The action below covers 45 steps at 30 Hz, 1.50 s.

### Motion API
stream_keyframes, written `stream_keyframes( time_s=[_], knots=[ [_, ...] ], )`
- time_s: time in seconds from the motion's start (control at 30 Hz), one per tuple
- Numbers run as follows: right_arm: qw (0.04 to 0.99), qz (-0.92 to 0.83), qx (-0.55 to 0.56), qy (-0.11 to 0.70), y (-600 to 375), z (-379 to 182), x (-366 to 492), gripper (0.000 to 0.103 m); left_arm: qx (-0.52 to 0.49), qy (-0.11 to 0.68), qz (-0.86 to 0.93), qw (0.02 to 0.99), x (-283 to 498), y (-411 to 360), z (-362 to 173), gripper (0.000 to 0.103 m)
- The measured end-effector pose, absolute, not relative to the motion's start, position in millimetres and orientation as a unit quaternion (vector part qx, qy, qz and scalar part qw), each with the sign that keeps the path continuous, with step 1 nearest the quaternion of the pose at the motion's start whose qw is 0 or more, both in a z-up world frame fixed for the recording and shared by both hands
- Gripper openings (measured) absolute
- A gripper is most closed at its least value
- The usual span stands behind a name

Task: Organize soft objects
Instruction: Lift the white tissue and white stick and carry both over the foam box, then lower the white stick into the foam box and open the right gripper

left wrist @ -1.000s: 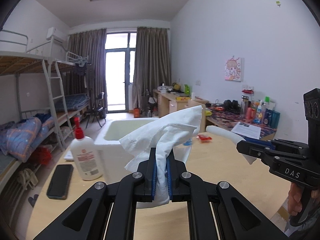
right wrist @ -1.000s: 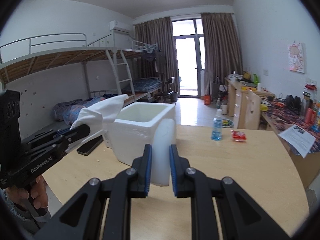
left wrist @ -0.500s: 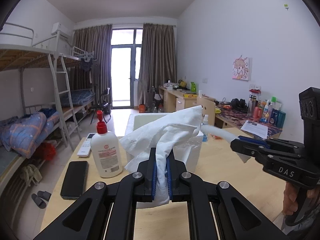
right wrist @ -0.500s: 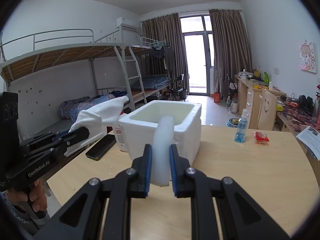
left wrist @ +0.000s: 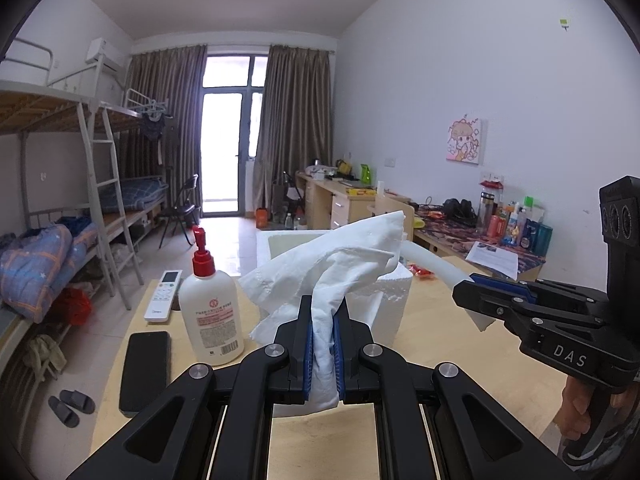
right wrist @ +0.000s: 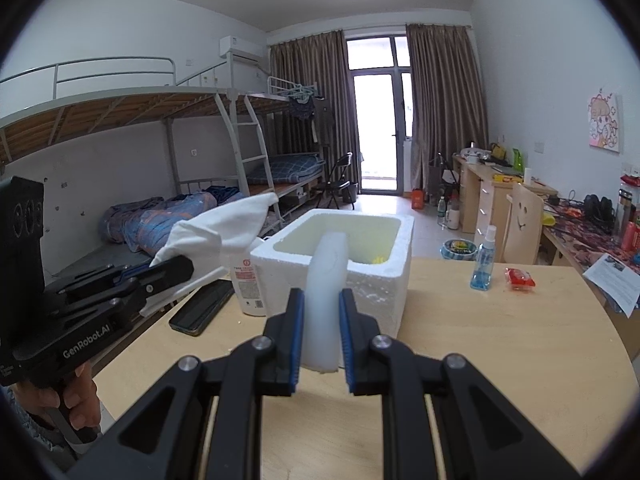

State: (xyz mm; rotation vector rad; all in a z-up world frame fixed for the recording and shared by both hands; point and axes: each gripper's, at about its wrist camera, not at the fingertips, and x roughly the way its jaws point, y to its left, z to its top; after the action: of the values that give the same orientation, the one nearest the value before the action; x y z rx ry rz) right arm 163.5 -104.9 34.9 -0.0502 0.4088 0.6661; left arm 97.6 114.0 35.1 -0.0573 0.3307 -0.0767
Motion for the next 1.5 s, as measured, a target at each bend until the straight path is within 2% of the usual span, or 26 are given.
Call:
stream_keyframes(
  time_s=[1.5],
  knots=[
    [0.907,0.327,-0.051,0.259,-46.1,33.4,280.8,0.021,-0.024,0.175,-0.011,0.984,168.8,132.4,42.1,0.009]
  ],
)
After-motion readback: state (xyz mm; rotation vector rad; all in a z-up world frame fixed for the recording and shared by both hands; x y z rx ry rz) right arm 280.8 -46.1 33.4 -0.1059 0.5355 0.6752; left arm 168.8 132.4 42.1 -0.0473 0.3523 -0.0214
